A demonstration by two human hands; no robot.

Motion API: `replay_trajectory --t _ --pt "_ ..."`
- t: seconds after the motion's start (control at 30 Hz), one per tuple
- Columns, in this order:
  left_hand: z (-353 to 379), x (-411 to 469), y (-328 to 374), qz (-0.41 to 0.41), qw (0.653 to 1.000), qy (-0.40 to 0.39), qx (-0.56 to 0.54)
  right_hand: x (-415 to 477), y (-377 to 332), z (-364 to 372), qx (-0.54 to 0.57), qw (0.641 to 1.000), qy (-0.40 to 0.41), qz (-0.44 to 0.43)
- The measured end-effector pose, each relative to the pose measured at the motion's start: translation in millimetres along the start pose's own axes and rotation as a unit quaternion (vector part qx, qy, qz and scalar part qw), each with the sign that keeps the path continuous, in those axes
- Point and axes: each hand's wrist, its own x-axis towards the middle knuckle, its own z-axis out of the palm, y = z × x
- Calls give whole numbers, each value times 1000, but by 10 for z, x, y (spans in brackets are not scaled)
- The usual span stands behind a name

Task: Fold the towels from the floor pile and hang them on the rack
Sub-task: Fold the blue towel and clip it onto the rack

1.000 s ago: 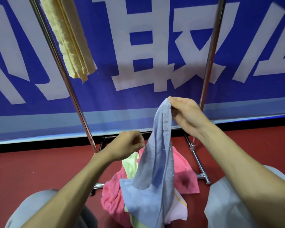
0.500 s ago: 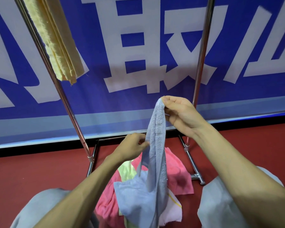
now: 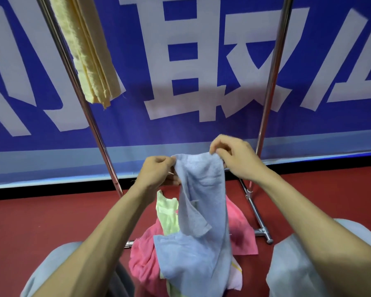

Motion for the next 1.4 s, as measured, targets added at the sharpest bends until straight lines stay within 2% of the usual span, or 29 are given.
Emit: replay_trajectory --t 0.1,0.4,0.7,0.8,0.93,1.1,1.2,1.3,1.4 --pt "-39 -39 83 -16 996 22 -84 -10 -69 103 -54 997 -44 -22" --pt "-179 -86 156 -31 969 69 -237 -68 -171 338 -63 985 -160 -14" --pt "-139 -126 205 -65 934 53 -347 -245 -283 540 -163 980 -110 -15" --pt "-99 -159 219 -58 949 39 -308 -243 -315 621 -153 985 -76 6" --pt "-87 -184 207 -19 980 27 -198 -201 -315 651 -168 984 -47 27" --pt "-114 -168 188 35 996 63 -46 -163 -266 620 -171 984 -46 25" --pt "-185 -141 181 78 987 124 64 -152 -213 547 -156 985 -68 24" --pt "-302 -97 181 120 959 191 172 -153 -169 455 -156 984 -89 16" --pt "-397 -49 177 120 942 205 239 -164 -157 334 -111 988 -106 26"
